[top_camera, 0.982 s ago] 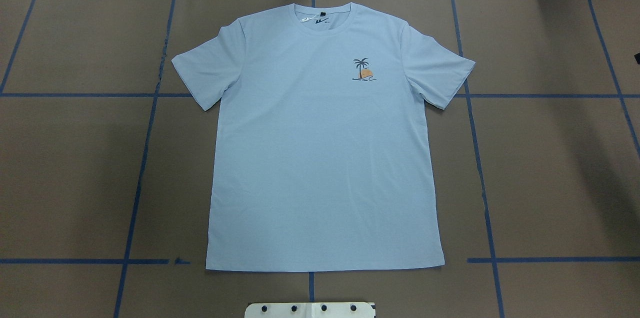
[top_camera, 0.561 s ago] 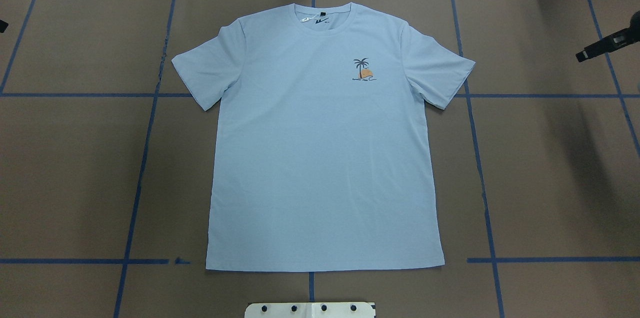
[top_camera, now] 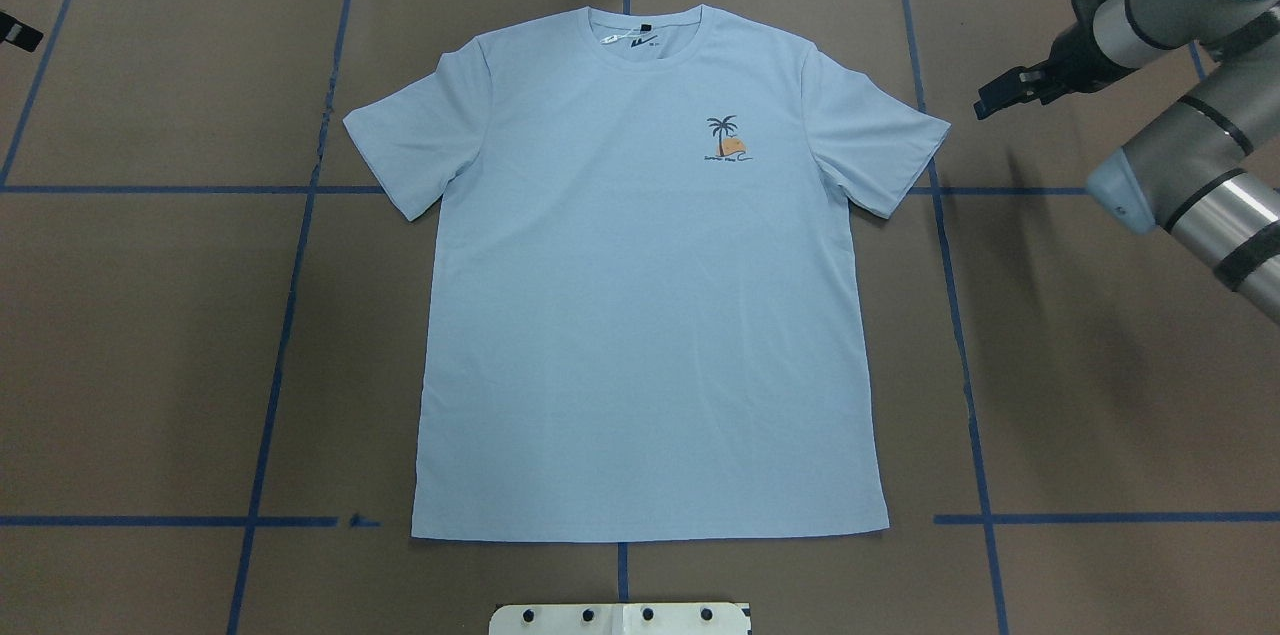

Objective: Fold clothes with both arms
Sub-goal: 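Move the right gripper to the sleeve nearest it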

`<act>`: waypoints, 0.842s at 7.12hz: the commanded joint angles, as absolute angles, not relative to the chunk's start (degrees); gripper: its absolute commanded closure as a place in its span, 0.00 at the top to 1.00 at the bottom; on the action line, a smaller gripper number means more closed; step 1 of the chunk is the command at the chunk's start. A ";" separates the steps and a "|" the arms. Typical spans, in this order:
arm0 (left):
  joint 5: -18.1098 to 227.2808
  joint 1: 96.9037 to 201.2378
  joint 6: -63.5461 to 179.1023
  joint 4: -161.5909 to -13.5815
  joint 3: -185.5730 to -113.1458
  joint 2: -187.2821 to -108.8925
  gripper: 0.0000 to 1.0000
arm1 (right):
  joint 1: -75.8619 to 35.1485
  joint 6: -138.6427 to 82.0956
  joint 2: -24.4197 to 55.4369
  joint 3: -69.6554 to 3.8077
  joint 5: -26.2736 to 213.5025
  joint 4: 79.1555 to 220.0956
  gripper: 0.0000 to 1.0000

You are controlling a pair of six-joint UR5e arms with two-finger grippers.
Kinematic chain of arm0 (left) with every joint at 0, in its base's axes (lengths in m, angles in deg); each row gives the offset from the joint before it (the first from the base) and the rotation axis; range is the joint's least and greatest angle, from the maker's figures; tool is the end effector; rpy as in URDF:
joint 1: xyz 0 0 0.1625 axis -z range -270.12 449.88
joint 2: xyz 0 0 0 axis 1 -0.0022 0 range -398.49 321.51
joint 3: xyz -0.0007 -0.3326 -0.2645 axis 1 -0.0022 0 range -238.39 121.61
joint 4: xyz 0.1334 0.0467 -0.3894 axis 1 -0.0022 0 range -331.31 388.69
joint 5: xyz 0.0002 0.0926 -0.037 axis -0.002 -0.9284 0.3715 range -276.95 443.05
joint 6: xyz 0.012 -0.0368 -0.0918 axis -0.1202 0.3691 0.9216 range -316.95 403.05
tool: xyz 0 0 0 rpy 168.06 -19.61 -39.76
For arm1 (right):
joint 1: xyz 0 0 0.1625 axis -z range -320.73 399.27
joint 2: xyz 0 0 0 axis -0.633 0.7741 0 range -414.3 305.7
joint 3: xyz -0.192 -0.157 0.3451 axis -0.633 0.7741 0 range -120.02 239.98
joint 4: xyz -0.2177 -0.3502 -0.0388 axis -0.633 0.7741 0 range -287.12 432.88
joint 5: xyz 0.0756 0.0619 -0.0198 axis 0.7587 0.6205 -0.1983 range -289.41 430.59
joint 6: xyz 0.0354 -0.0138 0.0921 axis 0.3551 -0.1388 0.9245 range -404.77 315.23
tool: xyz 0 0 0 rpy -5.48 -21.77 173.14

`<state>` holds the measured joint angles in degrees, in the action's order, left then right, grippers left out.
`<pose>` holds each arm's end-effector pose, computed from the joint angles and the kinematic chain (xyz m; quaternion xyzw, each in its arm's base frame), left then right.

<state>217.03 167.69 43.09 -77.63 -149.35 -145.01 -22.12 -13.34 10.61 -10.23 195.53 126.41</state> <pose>0.0677 -0.6173 0.4563 0.2298 0.3849 0.2021 0.8708 -0.2680 -0.6506 0.5057 0.1541 -0.4129 -0.0851 0.8936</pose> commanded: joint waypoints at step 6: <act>217.00 167.48 43.31 -82.84 -148.30 -144.22 1.00 | -17.60 -11.99 4.41 -2.42 192.58 126.49 0.92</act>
